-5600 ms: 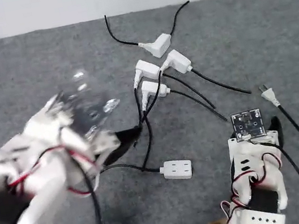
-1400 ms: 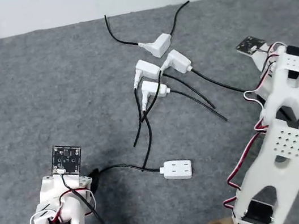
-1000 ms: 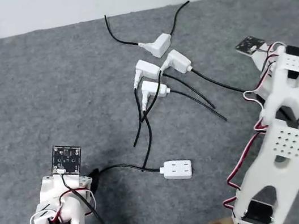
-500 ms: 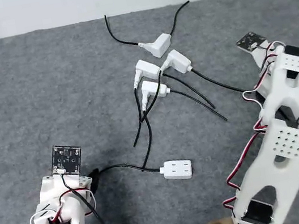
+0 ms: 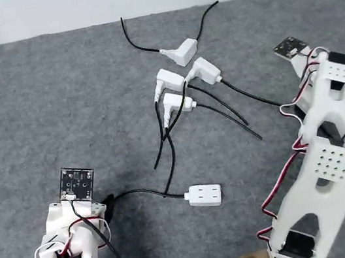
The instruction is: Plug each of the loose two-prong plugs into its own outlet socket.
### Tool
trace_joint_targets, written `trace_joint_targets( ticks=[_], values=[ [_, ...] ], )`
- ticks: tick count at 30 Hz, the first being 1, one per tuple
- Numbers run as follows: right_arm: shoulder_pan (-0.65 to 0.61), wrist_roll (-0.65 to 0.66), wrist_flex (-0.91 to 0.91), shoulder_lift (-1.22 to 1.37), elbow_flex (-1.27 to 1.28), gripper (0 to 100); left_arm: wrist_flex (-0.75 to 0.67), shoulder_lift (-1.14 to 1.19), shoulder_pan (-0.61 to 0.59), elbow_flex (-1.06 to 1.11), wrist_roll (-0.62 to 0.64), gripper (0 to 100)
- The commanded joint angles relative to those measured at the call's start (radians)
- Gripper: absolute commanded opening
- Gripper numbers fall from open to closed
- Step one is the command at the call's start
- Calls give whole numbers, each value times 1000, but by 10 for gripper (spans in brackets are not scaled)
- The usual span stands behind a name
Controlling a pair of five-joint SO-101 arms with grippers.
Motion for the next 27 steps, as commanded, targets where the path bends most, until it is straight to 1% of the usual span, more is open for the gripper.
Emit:
trace_joint_targets(
  ticks=[1,6,9,12,15,18,20,22,25,27],
  values=[
    [-47,-8,111,-101,-35,8,-21,-11,43,-4,8,306],
    [-73,-6,288,-202,-35,8,-20,-11,71,-4,11,308],
    [-96,-5,381,-252,-35,8,-14,-11,160,-4,11,308],
    [-131,31,475,-318,-29,8,-31,-11,258,-4,11,305],
    [-148,25,478,-414,5,8,-126,-11,316,-4,40,303],
    [-176,29,476,-533,81,8,-285,-11,342,-4,89,266],
    [-209,35,476,-608,157,8,-420,-11,359,-4,183,226],
    [-269,57,476,-684,252,8,-509,-11,382,-4,345,185],
    [-366,55,475,-786,396,8,-563,-9,443,-4,603,151],
    [-427,44,473,-851,480,9,-566,-9,494,-4,669,155]
  ],
)
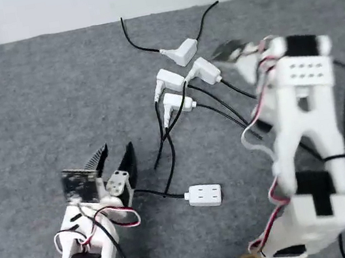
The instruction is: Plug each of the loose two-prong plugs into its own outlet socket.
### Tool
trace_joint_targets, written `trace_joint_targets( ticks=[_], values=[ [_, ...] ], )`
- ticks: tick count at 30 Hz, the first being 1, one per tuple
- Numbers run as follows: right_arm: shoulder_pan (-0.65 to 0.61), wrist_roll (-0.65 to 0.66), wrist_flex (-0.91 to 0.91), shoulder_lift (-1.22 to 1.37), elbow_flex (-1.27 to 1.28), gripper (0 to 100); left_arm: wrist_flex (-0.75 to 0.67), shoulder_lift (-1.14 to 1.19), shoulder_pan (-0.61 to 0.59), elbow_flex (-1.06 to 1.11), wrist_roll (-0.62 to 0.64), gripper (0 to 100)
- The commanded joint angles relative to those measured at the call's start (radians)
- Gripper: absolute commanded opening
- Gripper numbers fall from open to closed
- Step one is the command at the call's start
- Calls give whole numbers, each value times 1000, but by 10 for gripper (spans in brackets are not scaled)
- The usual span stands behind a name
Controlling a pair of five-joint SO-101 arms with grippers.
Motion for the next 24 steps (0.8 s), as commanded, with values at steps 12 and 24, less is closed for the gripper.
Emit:
trace_joint_targets(
  ticks=[12,24],
  values=[
    [-326,-143,-30,-651,443,9,6,-8,204,-4,721,370],
    [-484,-170,-180,-978,798,8,103,-8,367,-4,720,383]
  ],
)
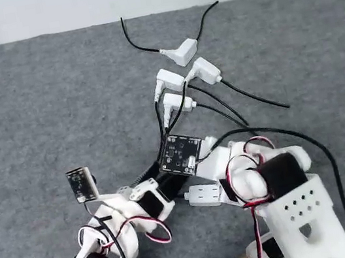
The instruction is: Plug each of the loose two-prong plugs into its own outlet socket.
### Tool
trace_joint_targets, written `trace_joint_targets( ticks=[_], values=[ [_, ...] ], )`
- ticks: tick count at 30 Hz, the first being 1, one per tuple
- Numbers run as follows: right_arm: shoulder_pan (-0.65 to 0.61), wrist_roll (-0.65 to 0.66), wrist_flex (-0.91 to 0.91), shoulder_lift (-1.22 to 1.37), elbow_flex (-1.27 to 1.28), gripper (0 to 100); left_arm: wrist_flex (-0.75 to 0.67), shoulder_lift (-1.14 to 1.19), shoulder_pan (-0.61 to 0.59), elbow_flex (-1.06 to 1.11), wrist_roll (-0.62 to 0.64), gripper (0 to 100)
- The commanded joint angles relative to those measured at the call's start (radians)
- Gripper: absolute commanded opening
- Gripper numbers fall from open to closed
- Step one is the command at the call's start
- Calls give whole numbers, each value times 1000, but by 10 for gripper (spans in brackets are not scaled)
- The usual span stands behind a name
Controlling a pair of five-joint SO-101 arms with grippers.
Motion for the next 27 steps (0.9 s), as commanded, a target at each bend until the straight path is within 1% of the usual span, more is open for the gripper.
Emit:
trace_joint_targets(
  ticks=[1,4,7,13,18,21,27],
  values=[
    [-8,-11,-51,-7,15,8,3,-8,21,-4,9,383],
    [-18,-14,-45,-2,-2,8,3,-8,20,-4,9,383],
    [-50,-66,-18,-2,-46,8,3,-8,20,-4,9,383],
    [-166,-132,97,-1,-173,8,5,-8,20,-4,9,383],
    [-176,-143,122,7,-245,8,5,-8,20,-4,9,383],
    [-177,-169,122,7,-245,8,5,-8,20,-4,9,383],
    [-177,-167,120,7,-245,8,5,-8,18,-4,9,383]
  ],
)
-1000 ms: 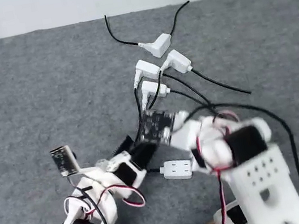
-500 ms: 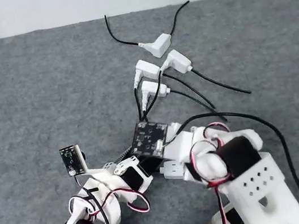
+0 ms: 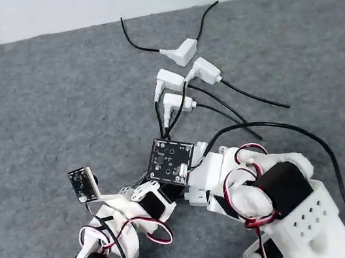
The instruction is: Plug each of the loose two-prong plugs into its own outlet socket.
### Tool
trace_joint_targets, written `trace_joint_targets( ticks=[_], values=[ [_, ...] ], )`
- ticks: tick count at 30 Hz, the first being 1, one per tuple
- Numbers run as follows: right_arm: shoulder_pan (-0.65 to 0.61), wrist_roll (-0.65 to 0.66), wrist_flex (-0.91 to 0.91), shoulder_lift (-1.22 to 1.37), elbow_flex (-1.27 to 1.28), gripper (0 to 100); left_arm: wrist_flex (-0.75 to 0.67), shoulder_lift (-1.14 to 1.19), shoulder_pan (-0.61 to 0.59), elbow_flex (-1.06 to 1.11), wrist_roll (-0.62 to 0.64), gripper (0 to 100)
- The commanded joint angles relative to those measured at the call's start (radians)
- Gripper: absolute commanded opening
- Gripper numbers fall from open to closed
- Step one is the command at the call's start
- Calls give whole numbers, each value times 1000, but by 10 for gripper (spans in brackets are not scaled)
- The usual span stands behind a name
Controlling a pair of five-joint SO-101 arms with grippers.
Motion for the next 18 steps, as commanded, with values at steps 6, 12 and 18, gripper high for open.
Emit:
trace_joint_targets(
  ticks=[6,12,18],
  values=[
    [-8,-3,-12,8,-52,8,5,-8,6,-5,3,384],
    [-4,17,-82,10,57,8,-31,-9,-87,-12,5,385],
    [-2,18,-137,10,69,8,-34,-9,-87,-10,5,385]
  ],
)
